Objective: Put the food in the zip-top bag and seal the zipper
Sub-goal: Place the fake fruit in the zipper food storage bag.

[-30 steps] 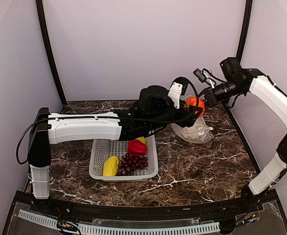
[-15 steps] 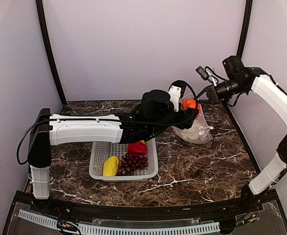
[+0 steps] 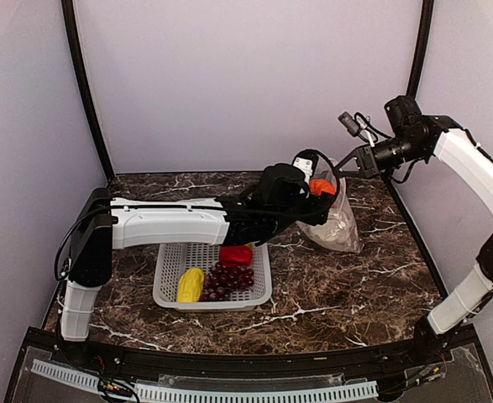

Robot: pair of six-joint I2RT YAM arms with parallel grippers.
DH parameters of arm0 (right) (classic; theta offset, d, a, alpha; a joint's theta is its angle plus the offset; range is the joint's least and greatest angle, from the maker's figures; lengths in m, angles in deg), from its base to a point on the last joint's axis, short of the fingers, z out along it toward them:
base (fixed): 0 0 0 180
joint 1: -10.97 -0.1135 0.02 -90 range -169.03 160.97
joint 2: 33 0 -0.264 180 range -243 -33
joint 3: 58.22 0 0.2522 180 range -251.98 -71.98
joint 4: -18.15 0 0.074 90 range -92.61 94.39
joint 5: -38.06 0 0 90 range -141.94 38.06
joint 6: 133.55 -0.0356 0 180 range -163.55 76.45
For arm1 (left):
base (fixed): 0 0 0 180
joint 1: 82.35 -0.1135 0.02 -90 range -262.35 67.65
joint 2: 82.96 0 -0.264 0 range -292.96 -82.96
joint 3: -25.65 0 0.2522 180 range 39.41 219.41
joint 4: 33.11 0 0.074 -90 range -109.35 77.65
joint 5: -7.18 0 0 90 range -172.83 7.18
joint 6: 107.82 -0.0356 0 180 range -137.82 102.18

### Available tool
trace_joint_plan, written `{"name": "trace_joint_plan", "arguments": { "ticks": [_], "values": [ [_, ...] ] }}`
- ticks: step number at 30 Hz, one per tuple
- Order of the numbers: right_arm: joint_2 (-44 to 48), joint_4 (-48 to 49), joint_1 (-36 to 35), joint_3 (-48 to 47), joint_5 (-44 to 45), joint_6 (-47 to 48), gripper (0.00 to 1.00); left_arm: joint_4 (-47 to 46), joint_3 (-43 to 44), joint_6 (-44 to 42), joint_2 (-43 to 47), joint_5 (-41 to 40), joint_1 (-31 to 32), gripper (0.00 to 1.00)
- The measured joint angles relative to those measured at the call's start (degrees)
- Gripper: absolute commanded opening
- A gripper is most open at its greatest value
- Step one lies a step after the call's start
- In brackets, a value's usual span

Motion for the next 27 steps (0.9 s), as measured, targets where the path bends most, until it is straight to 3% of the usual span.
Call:
{"name": "trace_joint_plan", "arguments": {
  "ticks": [3, 4, 6, 15, 27],
  "values": [
    [0.85, 0.0, 0.0, 0.96, -0.42, 0.0, 0.0, 0.92, 2.36, 0.59, -2.16, 0.39, -0.37, 0.71],
    [0.98, -0.02, 0.0, 1.18, -0.46, 0.0, 0.0, 1.14, 3.02, 0.63, -2.62, 0.7, -0.55, 0.88],
    [1.14, 0.0, 0.0, 1.62, -0.61, 0.02, 0.0, 2.01, 4.11, 0.61, -3.04, 1.2, -0.7, 0.98],
    [1.14, 0.0, 0.28, 1.68, -0.68, -0.22, 0.0, 3.87, 6.6, 0.26, -3.02, 2.4, -0.79, 0.99],
    [1.01, 0.44, 1.62, 1.66, -0.7, -0.24, 0.0, 1.6, -1.38, -1.46, 6.49, 5.9, 1.68, 0.99]
  ]
}}
